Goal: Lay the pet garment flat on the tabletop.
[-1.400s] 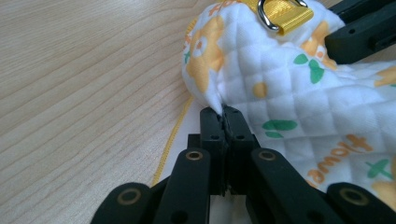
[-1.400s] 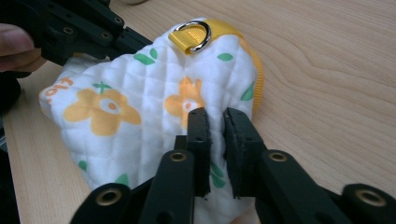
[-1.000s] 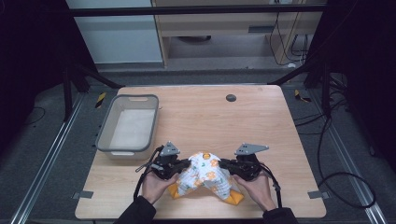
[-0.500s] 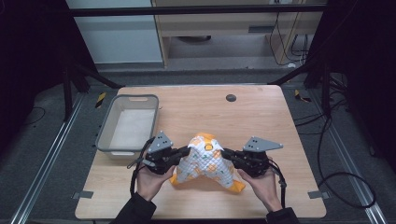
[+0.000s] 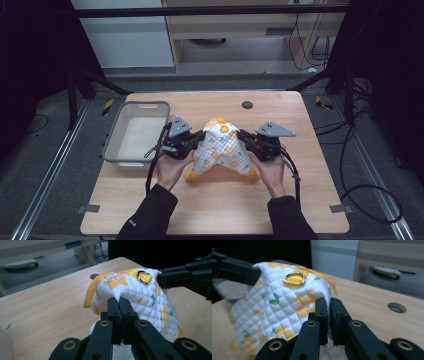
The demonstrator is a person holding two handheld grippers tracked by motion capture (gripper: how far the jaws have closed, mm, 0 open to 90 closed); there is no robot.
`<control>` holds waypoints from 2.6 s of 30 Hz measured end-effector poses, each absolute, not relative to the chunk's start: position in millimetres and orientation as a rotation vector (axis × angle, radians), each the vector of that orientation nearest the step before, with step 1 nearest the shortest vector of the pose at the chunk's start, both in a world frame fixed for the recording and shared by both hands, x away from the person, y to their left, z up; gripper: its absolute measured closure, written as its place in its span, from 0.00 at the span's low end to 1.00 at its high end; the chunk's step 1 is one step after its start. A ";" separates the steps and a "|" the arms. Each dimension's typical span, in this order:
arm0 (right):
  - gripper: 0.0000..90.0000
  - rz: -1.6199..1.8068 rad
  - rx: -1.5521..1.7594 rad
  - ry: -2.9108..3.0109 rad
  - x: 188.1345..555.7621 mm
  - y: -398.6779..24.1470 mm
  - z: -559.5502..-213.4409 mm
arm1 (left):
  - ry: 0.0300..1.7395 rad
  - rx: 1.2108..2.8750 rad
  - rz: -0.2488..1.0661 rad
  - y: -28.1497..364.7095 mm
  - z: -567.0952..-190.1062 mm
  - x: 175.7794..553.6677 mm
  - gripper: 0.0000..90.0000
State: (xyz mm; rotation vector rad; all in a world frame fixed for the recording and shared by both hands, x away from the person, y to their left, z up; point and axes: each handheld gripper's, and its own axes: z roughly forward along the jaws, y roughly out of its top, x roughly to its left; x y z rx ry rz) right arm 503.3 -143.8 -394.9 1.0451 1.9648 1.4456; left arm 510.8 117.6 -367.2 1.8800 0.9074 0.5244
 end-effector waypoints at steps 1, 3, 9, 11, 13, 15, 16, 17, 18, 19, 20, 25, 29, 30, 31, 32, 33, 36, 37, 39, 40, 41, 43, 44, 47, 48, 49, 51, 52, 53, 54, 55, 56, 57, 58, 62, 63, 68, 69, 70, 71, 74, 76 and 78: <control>0.94 1.446 1.045 1.965 503.3 -143.8 -394.9 | 0.907 1.880 0.524 117.6 -367.2 510.8 0.98; 0.92 1.341 1.081 1.954 523.0 -136.4 -402.4 | 0.972 1.894 0.550 111.9 -377.4 528.8 0.95; 0.75 1.182 1.126 1.945 538.6 -141.7 -406.2 | 1.068 1.819 0.513 127.7 -390.0 539.3 0.54; 0.70 1.197 1.098 1.943 526.5 -154.8 -397.7 | 1.056 1.824 0.536 138.2 -389.7 533.1 0.45; 0.68 1.219 1.086 1.953 518.3 -162.9 -393.3 | 1.049 1.818 0.529 147.0 -389.2 527.2 0.43; 0.66 1.231 1.079 1.957 513.5 -167.2 -391.4 | 1.049 1.813 0.525 156.7 -388.6 519.7 0.42; 0.64 1.239 1.074 1.970 508.7 -171.1 -390.2 | 1.047 1.810 0.514 161.0 -388.8 516.2 0.42; 0.62 1.235 1.063 1.989 498.1 -179.2 -389.4 | 1.038 1.827 0.518 167.1 -389.5 509.4 0.40; 0.61 1.237 1.059 1.990 495.9 -180.9 -389.7 | 1.032 1.837 0.524 170.2 -390.6 504.9 0.40; 0.61 1.237 1.059 1.990 495.9 -180.9 -389.7 | 1.032 1.837 0.524 170.2 -390.6 504.9 0.40; 0.59 1.253 1.056 2.005 485.9 -188.2 -392.3 | 1.028 1.842 0.515 172.6 -391.8 501.1 0.39; 0.55 1.263 1.055 2.035 470.5 -199.1 -402.9 | 0.994 1.890 0.486 179.2 -406.6 482.9 0.38; 0.50 1.235 1.073 2.094 458.7 -206.4 -423.9 | 0.978 1.953 0.485 178.3 -428.3 471.5 0.38; 0.50 1.237 1.077 2.103 457.0 -207.1 -428.5 | 0.979 1.964 0.488 177.4 -432.6 470.5 0.38; 0.50 1.237 1.077 2.103 457.0 -207.1 -428.5 | 0.979 1.964 0.488 177.4 -432.6 470.5 0.38; 0.49 1.235 1.085 2.121 454.1 -208.7 -437.2 | 0.983 1.982 0.496 176.1 -439.8 469.4 0.38; 0.48 1.229 1.092 2.131 453.7 -208.9 -440.2 | 0.987 1.995 0.493 174.9 -444.6 470.0 0.38; 0.48 1.214 1.100 2.151 453.3 -209.5 -446.4 | 0.983 2.039 0.507 171.7 -449.3 470.4 0.38; 0.48 1.216 1.111 2.159 453.8 -209.3 -450.6 | 0.977 2.042 0.519 171.5 -451.1 469.6 0.38; 0.49 1.211 1.111 2.167 454.2 -208.7 -452.7 | 0.980 2.043 0.504 170.0 -455.4 468.9 0.38; 0.49 1.205 1.106 2.178 454.8 -207.6 -455.3 | 0.983 2.051 0.505 168.9 -458.1 469.1 0.38; 0.49 1.187 1.102 2.206 455.8 -204.2 -461.1 | 0.985 2.074 0.496 166.3 -463.7 470.2 0.38; 0.50 1.179 1.104 2.223 456.1 -202.1 -464.1 | 0.989 2.094 0.495 164.7 -465.7 471.0 0.38; 0.50 1.165 1.101 2.237 456.6 -200.1 -467.0 | 0.986 2.110 0.495 162.8 -467.8 471.7 0.39; 0.52 1.127 1.087 2.271 459.9 -192.4 -477.0 | 0.975 2.122 0.489 157.7 -471.9 473.7 0.42; 0.53 1.122 1.087 2.275 461.3 -191.4 -478.8 | 0.971 2.125 0.477 155.9 -473.6 475.1 0.43; 0.53 1.122 1.087 2.275 461.3 -191.4 -478.8 | 0.971 2.125 0.477 155.9 -473.6 475.1 0.44; 0.57 1.093 1.102 2.286 468.0 -186.9 -486.5 | 0.975 2.130 0.454 151.2 -478.7 479.5 0.47; 0.57 1.084 1.108 2.292 470.2 -185.6 -488.6 | 0.975 2.130 0.454 151.2 -478.7 479.5 0.48; 0.59 1.074 1.112 2.293 472.3 -184.4 -490.9 | 0.978 2.146 0.446 147.7 -483.0 481.7 0.49; 0.60 1.063 1.118 2.289 474.0 -182.9 -493.1 | 0.974 2.156 0.449 146.5 -484.7 482.5 0.50; 0.61 1.053 1.115 2.289 475.3 -181.9 -494.6 | 0.973 2.166 0.451 145.0 -486.8 483.5 0.51; 0.61 1.053 1.115 2.289 475.3 -181.9 -494.6 | 0.973 2.166 0.451 145.0 -486.8 483.5 0.52; 0.65 1.042 1.116 2.287 478.5 -179.7 -497.0 | 0.973 2.172 0.446 143.7 -488.8 484.6 0.56; 0.67 1.042 1.113 2.289 479.6 -179.7 -497.3 | 0.981 2.177 0.438 141.8 -490.9 486.3 0.59; 0.77 1.035 1.131 2.299 481.8 -180.6 -498.8 | 1.004 2.213 0.447 138.4 -492.6 487.6 0.74; 0.82 1.026 1.136 2.301 481.9 -181.1 -498.7 | 1.002 2.218 0.456 137.8 -492.2 487.5 0.77; 0.95 1.022 1.152 2.314 480.9 -181.3 -497.3 | 1.001 2.215 0.445 136.6 -491.6 487.0 0.92; 0.96 1.024 1.149 2.320 480.5 -180.7 -496.6 | 0.993 2.213 0.425 136.5 -490.1 486.1 0.94; 0.96 1.029 1.140 2.322 480.2 -180.5 -495.9 | 0.993 2.213 0.425 136.5 -490.1 486.1 0.95; 0.96 1.029 1.140 2.322 480.2 -180.5 -495.9 | 0.992 2.210 0.412 136.3 -489.1 485.2 0.95; 0.97 1.058 1.132 2.322 477.6 -180.8 -489.9 | 0.974 2.206 0.394 135.6 -484.0 481.8 0.96; 0.97 1.095 1.123 2.317 474.0 -182.8 -482.6 | 0.959 2.185 0.370 136.7 -477.4 477.7 0.96; 0.97 1.128 1.106 2.311 469.6 -185.5 -475.6 | 0.937 2.174 0.374 138.4 -470.2 473.2 0.96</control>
